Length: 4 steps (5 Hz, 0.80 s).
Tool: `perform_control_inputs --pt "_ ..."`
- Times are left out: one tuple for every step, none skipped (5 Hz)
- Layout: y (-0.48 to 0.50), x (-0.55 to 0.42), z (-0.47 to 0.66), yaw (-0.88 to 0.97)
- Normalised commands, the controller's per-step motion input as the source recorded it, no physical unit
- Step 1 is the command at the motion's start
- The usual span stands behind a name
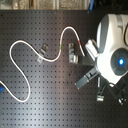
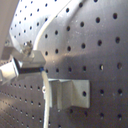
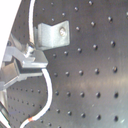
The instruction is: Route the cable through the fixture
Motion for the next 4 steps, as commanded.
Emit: perform_control_inputs --pt "0.083 -0.072 0.21 -0.39" --pt "-0.011 -0.01 0.0 -0.36" --pt "0.009 -0.012 0.0 -0.27" --pt "0.197 -0.07 0.06 0.09"
